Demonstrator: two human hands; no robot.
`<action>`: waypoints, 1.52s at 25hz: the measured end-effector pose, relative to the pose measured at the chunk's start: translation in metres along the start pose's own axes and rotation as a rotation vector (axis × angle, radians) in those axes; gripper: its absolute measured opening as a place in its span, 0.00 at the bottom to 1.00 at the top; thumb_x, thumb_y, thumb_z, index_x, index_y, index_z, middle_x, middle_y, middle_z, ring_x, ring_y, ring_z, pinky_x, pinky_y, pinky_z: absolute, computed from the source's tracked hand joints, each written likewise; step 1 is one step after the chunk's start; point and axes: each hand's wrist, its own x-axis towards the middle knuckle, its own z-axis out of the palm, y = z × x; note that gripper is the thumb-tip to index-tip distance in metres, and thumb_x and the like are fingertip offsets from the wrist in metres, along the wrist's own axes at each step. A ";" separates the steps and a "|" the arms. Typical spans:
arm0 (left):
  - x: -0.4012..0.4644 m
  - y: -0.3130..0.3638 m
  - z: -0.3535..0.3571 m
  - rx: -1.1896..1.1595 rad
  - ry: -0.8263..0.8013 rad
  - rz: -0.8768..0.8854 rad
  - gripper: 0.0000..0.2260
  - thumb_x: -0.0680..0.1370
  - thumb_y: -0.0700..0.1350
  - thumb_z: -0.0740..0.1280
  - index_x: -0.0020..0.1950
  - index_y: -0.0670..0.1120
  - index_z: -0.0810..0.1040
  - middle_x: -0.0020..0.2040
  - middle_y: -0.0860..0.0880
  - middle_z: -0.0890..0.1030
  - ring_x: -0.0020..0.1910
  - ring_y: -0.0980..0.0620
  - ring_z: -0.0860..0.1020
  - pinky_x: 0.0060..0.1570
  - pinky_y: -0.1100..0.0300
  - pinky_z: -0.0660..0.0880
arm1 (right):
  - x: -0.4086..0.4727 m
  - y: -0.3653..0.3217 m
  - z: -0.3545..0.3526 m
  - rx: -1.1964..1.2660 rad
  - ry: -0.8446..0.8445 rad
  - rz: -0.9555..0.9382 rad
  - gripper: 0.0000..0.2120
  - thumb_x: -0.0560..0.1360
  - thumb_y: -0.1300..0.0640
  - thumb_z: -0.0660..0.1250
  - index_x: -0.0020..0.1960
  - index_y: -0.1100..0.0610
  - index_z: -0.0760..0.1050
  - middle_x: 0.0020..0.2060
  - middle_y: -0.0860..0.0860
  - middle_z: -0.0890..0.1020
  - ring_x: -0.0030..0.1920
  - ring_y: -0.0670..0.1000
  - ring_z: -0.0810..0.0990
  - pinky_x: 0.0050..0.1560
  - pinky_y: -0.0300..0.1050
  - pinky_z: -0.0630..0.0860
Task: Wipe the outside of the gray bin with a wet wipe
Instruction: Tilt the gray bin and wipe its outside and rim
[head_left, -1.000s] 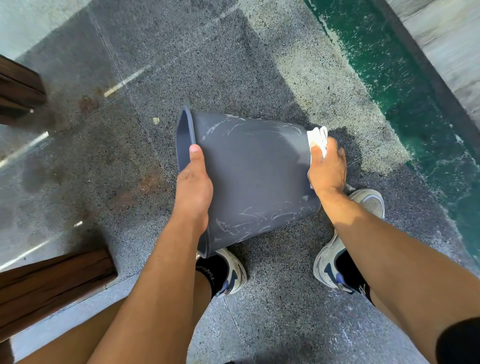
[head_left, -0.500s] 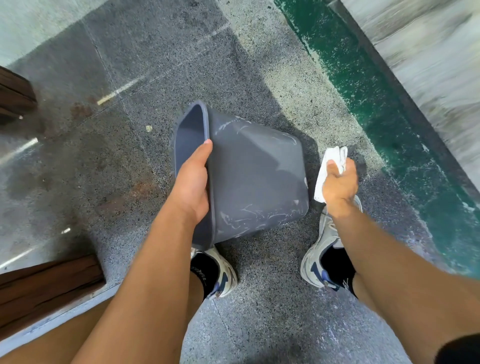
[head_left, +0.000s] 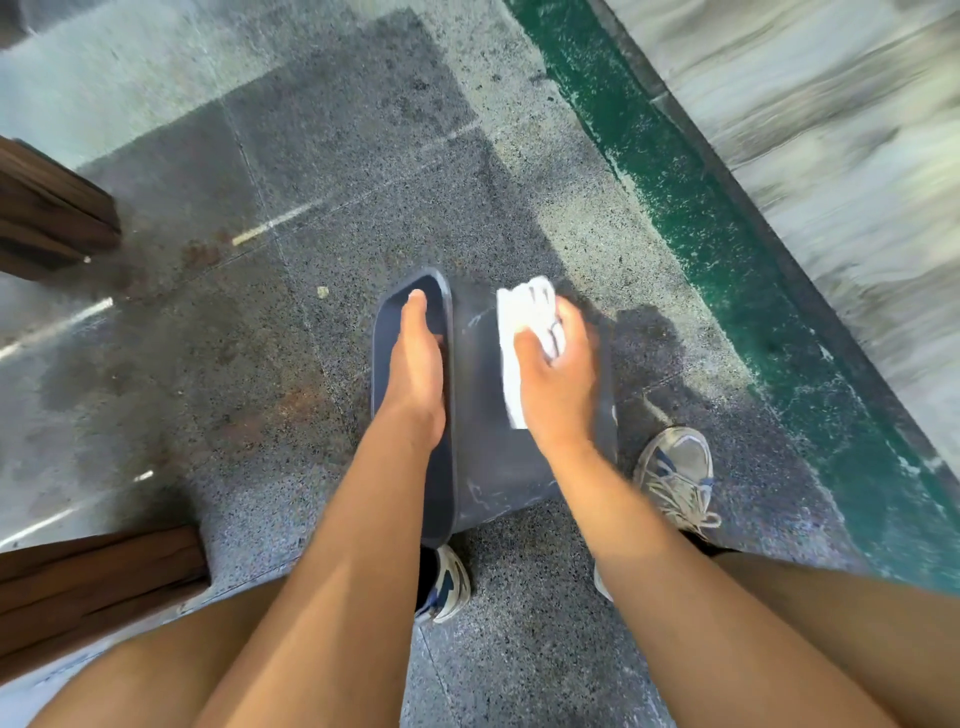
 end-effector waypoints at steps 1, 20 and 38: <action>0.001 0.000 0.001 -0.010 -0.003 -0.004 0.34 0.75 0.70 0.57 0.65 0.44 0.80 0.60 0.42 0.84 0.57 0.46 0.83 0.62 0.50 0.76 | -0.008 -0.010 0.008 0.028 -0.013 -0.036 0.22 0.73 0.52 0.66 0.68 0.48 0.73 0.60 0.50 0.78 0.59 0.49 0.79 0.63 0.49 0.76; -0.017 0.011 0.000 -0.019 -0.105 0.037 0.30 0.79 0.68 0.51 0.50 0.46 0.81 0.48 0.40 0.86 0.47 0.45 0.85 0.53 0.56 0.78 | -0.041 -0.040 0.030 -0.159 -0.083 -0.255 0.18 0.75 0.36 0.63 0.58 0.44 0.77 0.48 0.45 0.70 0.48 0.52 0.77 0.54 0.57 0.76; -0.012 -0.025 0.013 0.345 0.374 0.318 0.34 0.82 0.61 0.59 0.21 0.43 0.68 0.17 0.52 0.66 0.26 0.49 0.66 0.34 0.54 0.64 | -0.005 0.016 0.015 -0.406 0.246 -0.237 0.13 0.69 0.45 0.69 0.45 0.54 0.82 0.43 0.54 0.73 0.45 0.59 0.76 0.51 0.54 0.69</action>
